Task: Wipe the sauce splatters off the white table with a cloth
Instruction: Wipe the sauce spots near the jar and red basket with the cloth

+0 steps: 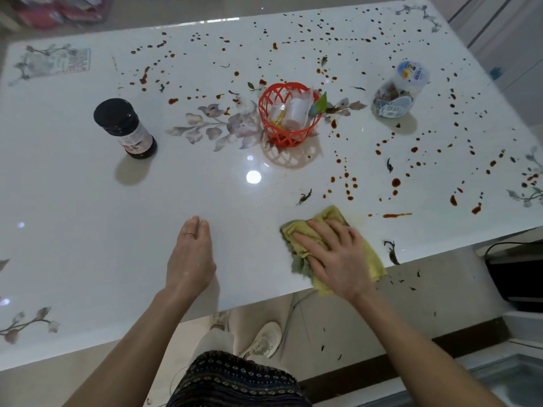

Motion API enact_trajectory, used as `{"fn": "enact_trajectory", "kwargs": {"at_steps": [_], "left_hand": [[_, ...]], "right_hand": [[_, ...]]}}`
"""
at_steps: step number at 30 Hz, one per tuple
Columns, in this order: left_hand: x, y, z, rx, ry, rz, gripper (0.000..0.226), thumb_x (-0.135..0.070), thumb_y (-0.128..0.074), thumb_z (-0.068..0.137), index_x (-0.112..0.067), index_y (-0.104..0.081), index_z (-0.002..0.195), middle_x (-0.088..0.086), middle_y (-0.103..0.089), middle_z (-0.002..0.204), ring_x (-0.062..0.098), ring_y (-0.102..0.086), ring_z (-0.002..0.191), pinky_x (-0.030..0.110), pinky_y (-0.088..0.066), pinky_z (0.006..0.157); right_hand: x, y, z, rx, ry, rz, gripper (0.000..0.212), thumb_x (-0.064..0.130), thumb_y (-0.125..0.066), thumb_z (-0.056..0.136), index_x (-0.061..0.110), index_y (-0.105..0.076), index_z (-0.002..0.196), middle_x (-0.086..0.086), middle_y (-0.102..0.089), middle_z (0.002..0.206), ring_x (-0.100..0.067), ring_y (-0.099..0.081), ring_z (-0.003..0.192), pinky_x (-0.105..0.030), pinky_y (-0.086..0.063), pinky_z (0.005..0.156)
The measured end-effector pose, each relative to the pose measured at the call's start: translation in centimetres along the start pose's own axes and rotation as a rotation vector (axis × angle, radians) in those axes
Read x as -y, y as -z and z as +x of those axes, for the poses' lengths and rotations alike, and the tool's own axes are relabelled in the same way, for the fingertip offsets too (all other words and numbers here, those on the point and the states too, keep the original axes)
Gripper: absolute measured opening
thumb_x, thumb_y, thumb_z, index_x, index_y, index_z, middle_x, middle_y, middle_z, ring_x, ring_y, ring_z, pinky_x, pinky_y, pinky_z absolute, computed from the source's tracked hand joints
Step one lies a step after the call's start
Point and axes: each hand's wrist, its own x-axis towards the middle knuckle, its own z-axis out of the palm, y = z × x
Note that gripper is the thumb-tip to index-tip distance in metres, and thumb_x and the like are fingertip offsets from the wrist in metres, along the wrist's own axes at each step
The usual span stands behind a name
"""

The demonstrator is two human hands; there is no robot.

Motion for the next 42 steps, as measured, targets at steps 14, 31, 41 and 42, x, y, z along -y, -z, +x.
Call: {"fn": "enact_trajectory", "kwargs": {"at_steps": [14, 31, 41, 42], "left_hand": [[0.6, 0.3, 1.8, -0.148, -0.011, -0.013, 0.02, 0.005, -0.045, 0.079, -0.002, -0.052, 0.096, 0.017, -0.05, 0.112, 0.036, -0.044, 0.095, 0.037, -0.04, 0.064], [-1.2, 0.8, 4.3, -0.212, -0.043, -0.149, 0.034, 0.005, -0.052, 0.083, -0.004, -0.056, 0.115, 0.019, -0.05, 0.118, 0.036, -0.047, 0.103, 0.039, -0.047, 0.078], [-1.6, 1.1, 4.8, -0.194, -0.052, -0.158, 0.037, 0.004, -0.053, 0.082, -0.005, -0.056, 0.118, 0.018, -0.05, 0.122, 0.033, -0.046, 0.109, 0.038, -0.047, 0.08], [-1.7, 0.9, 4.7, -0.183, -0.058, -0.156, 0.038, 0.005, -0.054, 0.081, -0.004, -0.056, 0.118, 0.019, -0.05, 0.122, 0.034, -0.046, 0.109, 0.038, -0.047, 0.08]], "right_hand": [[6.5, -1.3, 5.4, -0.023, -0.117, 0.106, 0.04, 0.033, -0.059, 0.089, 0.038, -0.062, 0.128, -0.005, -0.048, 0.148, -0.039, -0.042, 0.129, -0.061, -0.033, 0.1], [7.3, -3.0, 12.6, 0.089, -0.288, 0.088, 0.05, 0.048, -0.052, 0.089, 0.039, -0.055, 0.138, 0.001, -0.046, 0.151, -0.04, -0.039, 0.134, -0.067, -0.026, 0.106], [6.2, -3.3, 13.8, 0.124, -0.623, -0.018, 0.049, 0.044, -0.048, 0.091, 0.034, -0.053, 0.139, -0.003, -0.047, 0.148, -0.042, -0.036, 0.131, -0.068, -0.026, 0.105], [6.4, -3.4, 13.4, 0.138, -0.532, -0.013, 0.049, 0.046, -0.047, 0.092, 0.035, -0.052, 0.14, -0.002, -0.048, 0.148, -0.042, -0.037, 0.131, -0.068, -0.026, 0.105]]}}
